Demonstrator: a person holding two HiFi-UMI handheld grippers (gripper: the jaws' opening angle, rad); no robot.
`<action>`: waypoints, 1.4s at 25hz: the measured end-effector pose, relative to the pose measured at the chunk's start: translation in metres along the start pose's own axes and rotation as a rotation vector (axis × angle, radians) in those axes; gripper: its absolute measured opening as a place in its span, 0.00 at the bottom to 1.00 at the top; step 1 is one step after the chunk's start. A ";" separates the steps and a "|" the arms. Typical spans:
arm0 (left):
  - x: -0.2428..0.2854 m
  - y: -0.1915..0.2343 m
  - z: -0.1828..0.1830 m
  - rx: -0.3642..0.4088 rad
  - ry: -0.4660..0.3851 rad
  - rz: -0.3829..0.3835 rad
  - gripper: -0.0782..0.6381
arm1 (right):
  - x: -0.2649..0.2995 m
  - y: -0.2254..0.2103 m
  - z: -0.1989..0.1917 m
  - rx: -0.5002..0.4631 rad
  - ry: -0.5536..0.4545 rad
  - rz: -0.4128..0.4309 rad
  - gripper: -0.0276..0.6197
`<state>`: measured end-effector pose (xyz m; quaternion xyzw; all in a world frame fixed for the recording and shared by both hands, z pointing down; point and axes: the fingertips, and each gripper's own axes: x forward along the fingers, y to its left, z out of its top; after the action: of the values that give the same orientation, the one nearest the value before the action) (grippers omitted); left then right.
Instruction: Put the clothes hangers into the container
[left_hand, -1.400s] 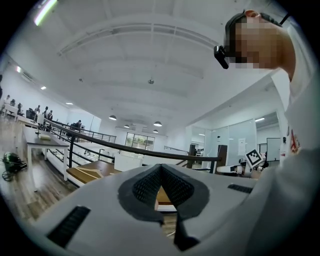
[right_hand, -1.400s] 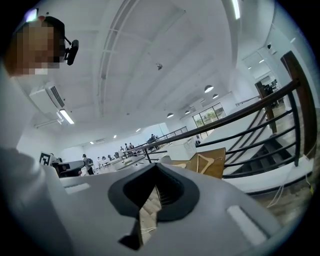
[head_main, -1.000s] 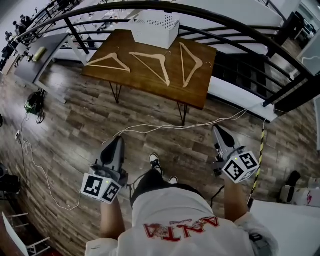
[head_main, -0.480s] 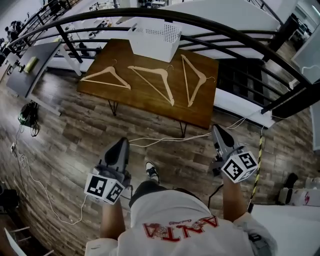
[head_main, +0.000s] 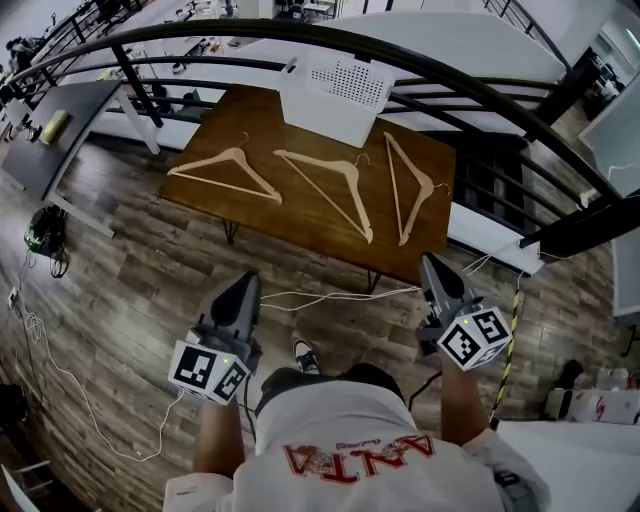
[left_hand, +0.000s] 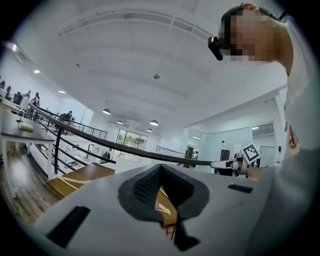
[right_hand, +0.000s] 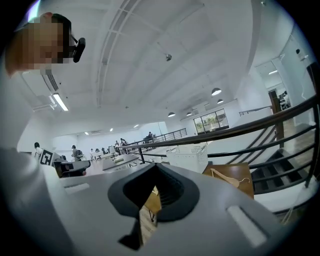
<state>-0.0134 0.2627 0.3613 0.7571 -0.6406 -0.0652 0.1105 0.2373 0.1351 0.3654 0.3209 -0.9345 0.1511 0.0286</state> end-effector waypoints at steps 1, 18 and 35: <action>0.003 0.013 0.001 -0.003 -0.001 -0.001 0.12 | 0.012 0.005 -0.001 -0.005 0.004 0.001 0.04; 0.089 0.021 0.010 0.006 0.030 -0.067 0.12 | 0.059 -0.059 0.007 0.039 -0.003 -0.037 0.04; 0.308 0.044 0.020 0.041 0.109 -0.198 0.12 | 0.154 -0.224 0.057 0.108 -0.031 -0.200 0.04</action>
<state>-0.0076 -0.0487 0.3660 0.8211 -0.5570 -0.0215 0.1226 0.2534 -0.1405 0.3936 0.4159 -0.8888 0.1924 0.0116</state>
